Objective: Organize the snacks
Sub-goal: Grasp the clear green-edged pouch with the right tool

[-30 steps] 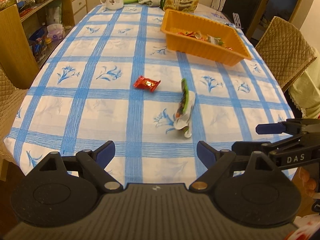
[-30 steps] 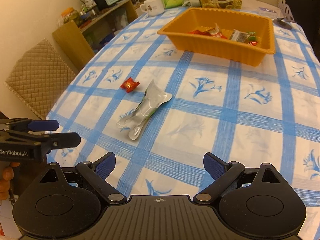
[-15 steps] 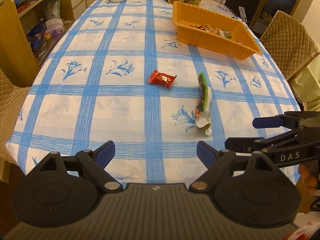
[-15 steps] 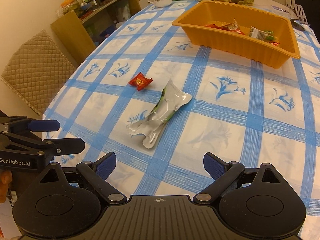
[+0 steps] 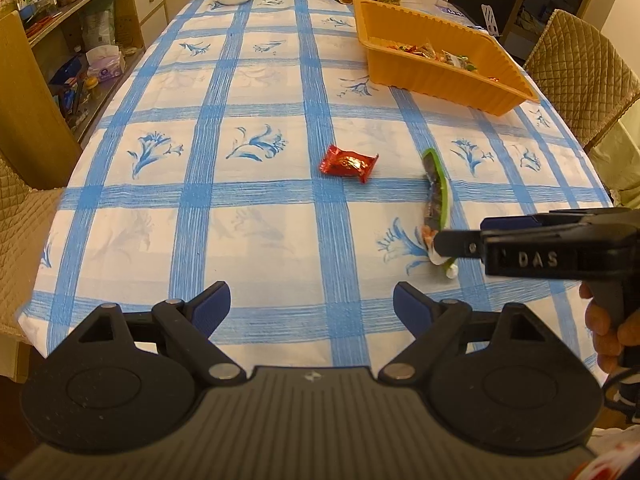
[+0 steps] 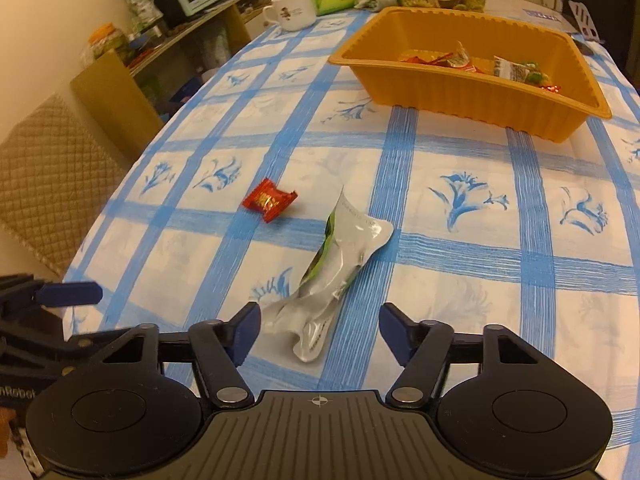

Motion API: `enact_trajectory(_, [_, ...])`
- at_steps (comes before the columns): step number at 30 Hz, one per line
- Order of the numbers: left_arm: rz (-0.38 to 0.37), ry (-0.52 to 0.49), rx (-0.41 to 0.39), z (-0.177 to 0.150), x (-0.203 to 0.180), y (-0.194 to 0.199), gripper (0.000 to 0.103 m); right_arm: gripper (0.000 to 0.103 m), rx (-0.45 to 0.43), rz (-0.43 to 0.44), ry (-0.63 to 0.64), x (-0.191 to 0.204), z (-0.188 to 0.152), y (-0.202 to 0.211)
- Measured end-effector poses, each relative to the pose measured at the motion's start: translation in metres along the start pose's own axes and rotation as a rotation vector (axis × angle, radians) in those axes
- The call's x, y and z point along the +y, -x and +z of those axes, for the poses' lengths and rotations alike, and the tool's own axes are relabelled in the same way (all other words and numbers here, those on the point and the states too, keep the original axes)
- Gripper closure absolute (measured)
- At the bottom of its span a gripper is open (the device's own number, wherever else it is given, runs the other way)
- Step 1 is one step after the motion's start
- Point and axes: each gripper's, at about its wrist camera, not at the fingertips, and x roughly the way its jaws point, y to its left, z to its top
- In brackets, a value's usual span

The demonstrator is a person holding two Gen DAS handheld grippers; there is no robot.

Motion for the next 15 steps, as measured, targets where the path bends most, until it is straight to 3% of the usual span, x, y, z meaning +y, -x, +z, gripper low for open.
enact_trajectory(8, [0.009, -0.028, -0.023, 0.012, 0.008, -0.008, 0.016, 0.056, -0.009, -0.03, -0.027, 0.003, 0.011, -0.017])
enact_trajectory(15, [-0.004, -0.06, -0.041, 0.023, 0.008, -0.017, 0.016, 0.07, -0.001, -0.083, 0.032, 0.01, 0.012, -0.027])
